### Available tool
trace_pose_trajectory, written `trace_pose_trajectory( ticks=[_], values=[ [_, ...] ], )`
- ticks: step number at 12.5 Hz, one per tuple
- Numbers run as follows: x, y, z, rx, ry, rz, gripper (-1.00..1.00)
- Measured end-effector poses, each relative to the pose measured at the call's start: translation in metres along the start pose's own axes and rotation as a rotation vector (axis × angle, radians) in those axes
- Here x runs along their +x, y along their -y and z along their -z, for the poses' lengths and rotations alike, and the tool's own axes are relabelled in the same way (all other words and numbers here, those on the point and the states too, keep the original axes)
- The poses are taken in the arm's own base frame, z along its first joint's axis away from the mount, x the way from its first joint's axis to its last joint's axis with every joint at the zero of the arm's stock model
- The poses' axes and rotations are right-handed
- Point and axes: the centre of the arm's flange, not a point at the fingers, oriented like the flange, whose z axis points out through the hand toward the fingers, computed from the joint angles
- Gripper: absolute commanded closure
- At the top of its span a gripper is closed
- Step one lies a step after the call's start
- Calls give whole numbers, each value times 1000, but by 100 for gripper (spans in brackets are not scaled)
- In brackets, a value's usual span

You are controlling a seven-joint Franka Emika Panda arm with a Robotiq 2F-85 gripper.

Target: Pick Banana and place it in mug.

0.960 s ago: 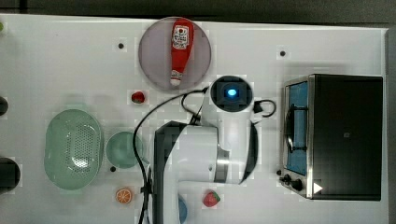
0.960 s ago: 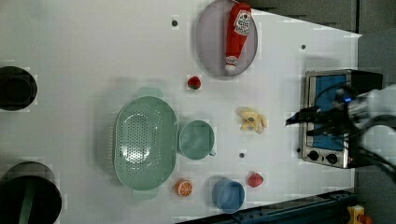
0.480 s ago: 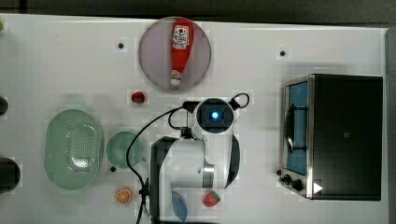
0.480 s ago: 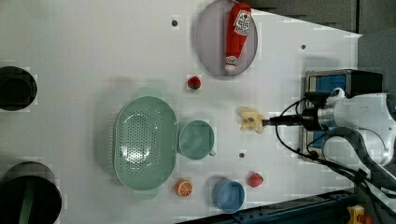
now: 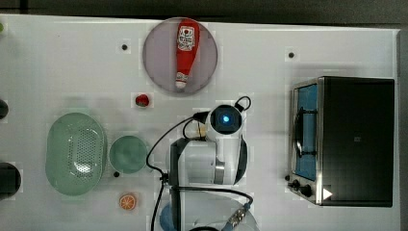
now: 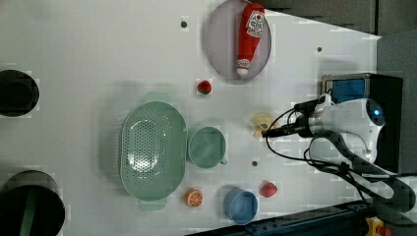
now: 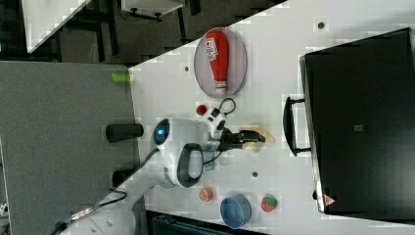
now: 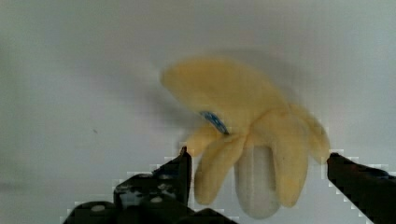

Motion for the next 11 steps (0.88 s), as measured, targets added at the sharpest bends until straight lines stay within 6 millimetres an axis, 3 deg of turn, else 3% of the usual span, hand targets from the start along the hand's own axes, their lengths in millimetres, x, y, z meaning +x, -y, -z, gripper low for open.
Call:
trace_pose_trajectory(
  ticks=[2, 4, 7, 9, 10, 11],
  values=[
    [-16, -3, -22, -2, 9, 13, -100],
    [-15, -2, -26, -5, -10, 26, -93],
    [-11, 3, -32, -5, -35, 33, -18],
    [-7, -1, -21, -13, -54, 35, 25],
    [0, -1, -15, -14, -76, 31, 37],
    [5, 1, -11, -12, -90, 29, 37]
  ],
)
